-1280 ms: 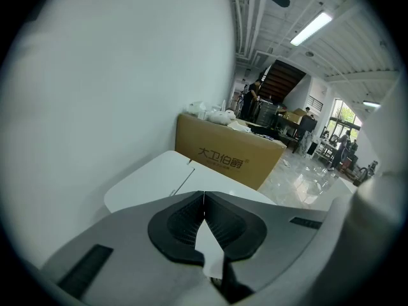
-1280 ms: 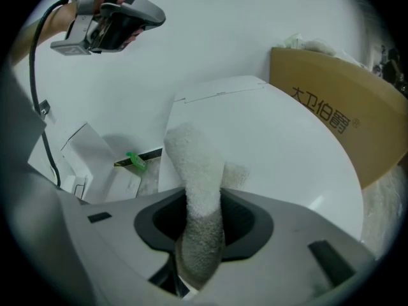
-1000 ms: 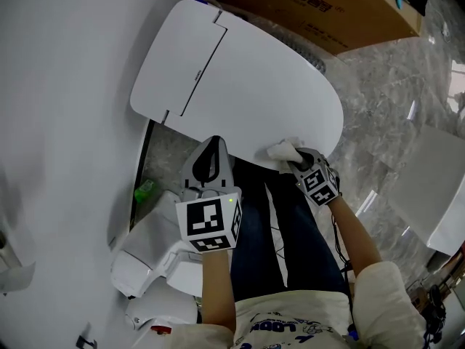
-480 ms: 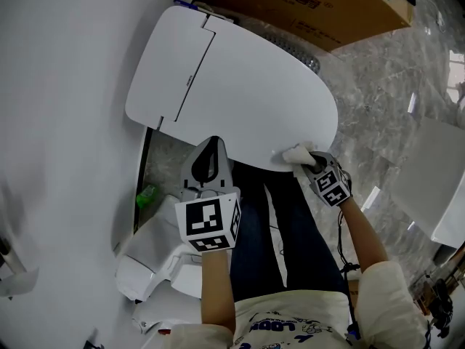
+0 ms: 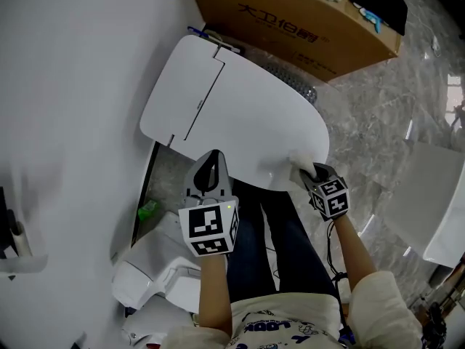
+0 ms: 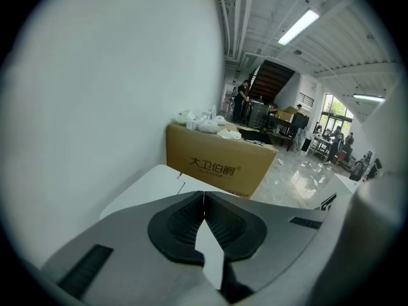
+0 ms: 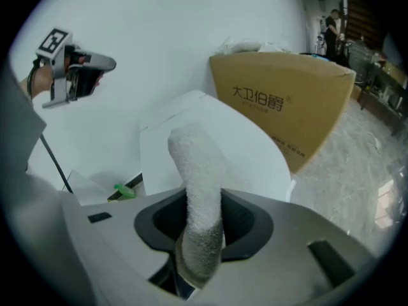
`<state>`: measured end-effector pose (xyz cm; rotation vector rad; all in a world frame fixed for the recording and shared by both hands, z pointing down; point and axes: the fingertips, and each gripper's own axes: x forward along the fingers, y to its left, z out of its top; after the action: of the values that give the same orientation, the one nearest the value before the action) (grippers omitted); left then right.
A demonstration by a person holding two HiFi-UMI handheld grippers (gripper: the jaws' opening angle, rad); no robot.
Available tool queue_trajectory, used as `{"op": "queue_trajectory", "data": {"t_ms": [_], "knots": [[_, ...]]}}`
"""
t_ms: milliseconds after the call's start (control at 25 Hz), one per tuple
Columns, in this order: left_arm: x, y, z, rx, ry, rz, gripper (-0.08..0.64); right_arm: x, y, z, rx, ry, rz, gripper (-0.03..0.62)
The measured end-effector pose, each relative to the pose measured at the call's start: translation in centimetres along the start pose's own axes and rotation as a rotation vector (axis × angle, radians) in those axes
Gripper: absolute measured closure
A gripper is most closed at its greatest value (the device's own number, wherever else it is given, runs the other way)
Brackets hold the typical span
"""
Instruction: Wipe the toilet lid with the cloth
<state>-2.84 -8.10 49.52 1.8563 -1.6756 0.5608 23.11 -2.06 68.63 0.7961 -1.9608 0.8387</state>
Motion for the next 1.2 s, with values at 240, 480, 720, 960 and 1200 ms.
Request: {"op": "queue_trajectory", "data": {"t_ms": [240, 480, 720, 960, 1200], "knots": [[-3.4, 0.8, 6.5, -0.025, -0.090, 0.055, 0.555, -7.6, 1.2, 12.3, 0.013, -0.234, -0.035, 0.472], [-8.9, 0.9, 14.2, -0.023, -0.204, 0.086, 0.555, -16.9, 4.2, 23.5, -0.008, -0.445, -0.059, 0.472], [-15.3, 0.8, 22.6, 0.009, -0.341, 0.116, 0.555, -27.0, 8.7, 33.7, -0.025, -0.670, -0.039, 0.472], [-20.8, 0.6, 28.7, 0.046, -0.475, 0.153, 0.555, -35.3, 13.2, 40.8, -0.089, -0.864, -0.019, 0.472], [-25.5, 0.7, 33.2, 0.080, -0.586, 0.189, 0.555, -40.3, 16.6, 44.9, -0.153, -0.983, -0.019, 0.473]]}}
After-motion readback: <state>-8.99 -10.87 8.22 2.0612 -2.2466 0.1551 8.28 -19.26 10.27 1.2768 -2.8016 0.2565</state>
